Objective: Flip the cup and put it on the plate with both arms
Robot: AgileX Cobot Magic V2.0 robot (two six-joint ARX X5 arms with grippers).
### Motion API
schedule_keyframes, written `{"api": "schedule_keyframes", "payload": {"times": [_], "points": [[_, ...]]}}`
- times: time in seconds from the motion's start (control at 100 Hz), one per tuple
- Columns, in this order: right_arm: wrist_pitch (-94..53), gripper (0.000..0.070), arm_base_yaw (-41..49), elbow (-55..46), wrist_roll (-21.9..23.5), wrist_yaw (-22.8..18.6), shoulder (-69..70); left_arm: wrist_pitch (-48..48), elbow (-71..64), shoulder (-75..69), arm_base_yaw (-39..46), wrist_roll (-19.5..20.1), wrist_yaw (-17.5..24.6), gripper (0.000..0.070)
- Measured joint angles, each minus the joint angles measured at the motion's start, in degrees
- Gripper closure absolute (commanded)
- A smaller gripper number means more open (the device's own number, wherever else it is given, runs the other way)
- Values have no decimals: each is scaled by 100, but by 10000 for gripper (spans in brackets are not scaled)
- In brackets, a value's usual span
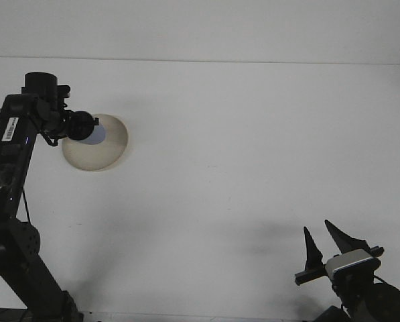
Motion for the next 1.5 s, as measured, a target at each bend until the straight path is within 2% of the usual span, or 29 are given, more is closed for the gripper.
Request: {"api": "schedule_keyframes", "payload": {"times": [0.1,0.42,0.46,0.54,0.59,0.71,0.89,1.12,1.34,1.5], "points": [[0,367,0,0,2,0,0,-2,-2,343,83,22,-210,687],[0,368,0,0,2,0,0,129,-2,833,138,118,-378,672],[0,367,0,0,2,0,0,153,-2,876,138,144,-380,610],[0,368,0,0,2,0,0,247,-2,903,138,175,-380,399],[0,367,0,0,2,0,0,317,-2,903,138,192,-380,321],[0,367,0,0,2,0,0,396,-2,903,138,212,-378,291],[0,367,0,0,2,0,0,511,170,903,138,212,-334,153],[0,367,0,0,2,0,0,162,1303,710,138,214,-275,151],[0,367,0,0,2,9,0,24,1482,-535,140,179,232,153],[0,368,0,0,2,142,0,-254,1486,-1591,251,42,944,165]]}}
